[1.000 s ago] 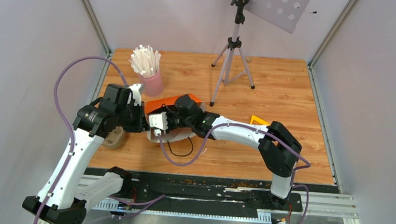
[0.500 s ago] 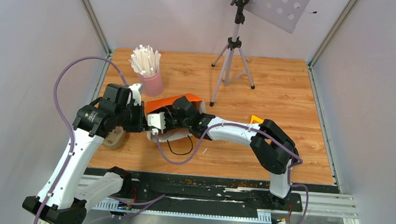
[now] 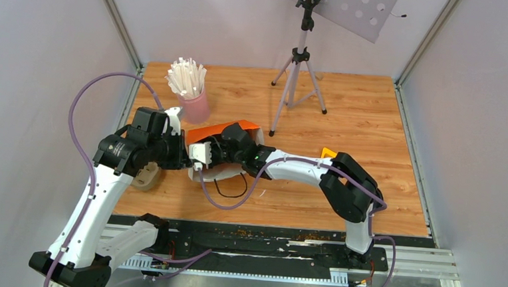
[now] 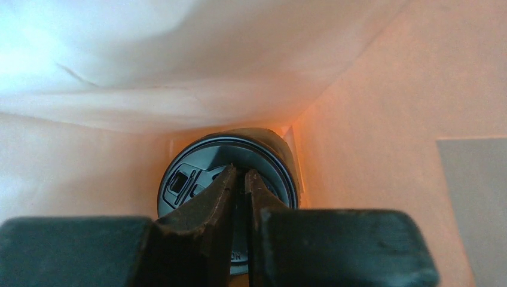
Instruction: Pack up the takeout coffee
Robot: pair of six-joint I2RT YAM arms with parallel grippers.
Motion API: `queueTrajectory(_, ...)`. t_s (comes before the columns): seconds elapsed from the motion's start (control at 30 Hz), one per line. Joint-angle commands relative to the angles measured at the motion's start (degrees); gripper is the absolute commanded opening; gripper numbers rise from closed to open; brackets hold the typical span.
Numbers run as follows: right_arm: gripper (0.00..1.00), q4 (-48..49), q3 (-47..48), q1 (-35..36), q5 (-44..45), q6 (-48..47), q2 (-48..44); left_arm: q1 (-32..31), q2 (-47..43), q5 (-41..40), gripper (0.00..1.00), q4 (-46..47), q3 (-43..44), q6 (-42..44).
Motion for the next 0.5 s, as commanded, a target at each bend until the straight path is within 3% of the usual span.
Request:
queueTrajectory(0.0,0.12,2.33,0.26,-0.36,1.36,1.51,1.74,0.04,-0.61,1.52,0.0,0.51,2.14,-0.19)
queueTrajectory(0.47,0.18,-8.65,3.75,-0.62,0.16,2.22,-6.1,0.05,0.96,1.91,0.0,1.47,3.87,-1.17)
